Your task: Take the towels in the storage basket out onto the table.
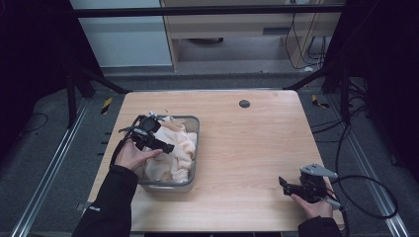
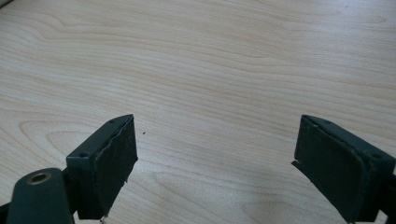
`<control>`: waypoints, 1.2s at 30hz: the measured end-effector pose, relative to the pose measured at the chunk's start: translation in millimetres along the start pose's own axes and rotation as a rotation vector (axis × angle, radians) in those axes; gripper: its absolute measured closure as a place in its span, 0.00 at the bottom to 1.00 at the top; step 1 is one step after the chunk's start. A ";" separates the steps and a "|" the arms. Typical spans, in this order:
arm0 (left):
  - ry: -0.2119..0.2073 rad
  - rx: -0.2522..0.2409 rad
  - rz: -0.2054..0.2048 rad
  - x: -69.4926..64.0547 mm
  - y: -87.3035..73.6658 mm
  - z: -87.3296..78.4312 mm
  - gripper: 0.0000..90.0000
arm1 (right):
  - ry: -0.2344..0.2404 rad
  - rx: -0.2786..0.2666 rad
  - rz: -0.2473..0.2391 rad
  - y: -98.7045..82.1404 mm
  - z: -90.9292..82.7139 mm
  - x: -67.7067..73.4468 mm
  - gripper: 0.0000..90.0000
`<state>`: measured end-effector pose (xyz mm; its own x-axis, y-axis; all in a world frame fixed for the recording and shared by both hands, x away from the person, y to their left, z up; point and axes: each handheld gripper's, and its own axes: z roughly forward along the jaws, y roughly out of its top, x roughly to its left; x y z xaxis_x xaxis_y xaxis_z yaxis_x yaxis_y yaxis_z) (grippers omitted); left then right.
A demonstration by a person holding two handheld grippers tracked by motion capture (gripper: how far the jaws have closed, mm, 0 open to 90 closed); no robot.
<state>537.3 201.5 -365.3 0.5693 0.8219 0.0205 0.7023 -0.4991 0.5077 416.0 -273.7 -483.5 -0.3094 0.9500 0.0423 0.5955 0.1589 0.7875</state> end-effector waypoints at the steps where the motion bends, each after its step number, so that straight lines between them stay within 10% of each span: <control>1: -0.002 -0.001 -0.003 0.2 -0.3 1.7 0.08 | 0.000 0.000 -0.002 0.1 0.0 -0.3 0.14; 20: -0.034 0.047 -0.029 2.9 -9.6 31.0 0.08 | 0.007 0.034 -0.003 -0.1 3.3 0.1 0.10; 36: -0.056 0.084 -0.078 5.4 -14.7 39.2 0.53 | 0.007 0.039 -0.007 0.0 4.1 -0.3 0.10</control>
<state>546.8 202.5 -406.4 0.5325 0.8439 -0.0654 0.7776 -0.4572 0.4317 419.2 -272.8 -486.0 -0.3188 0.9469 0.0413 0.6220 0.1761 0.7630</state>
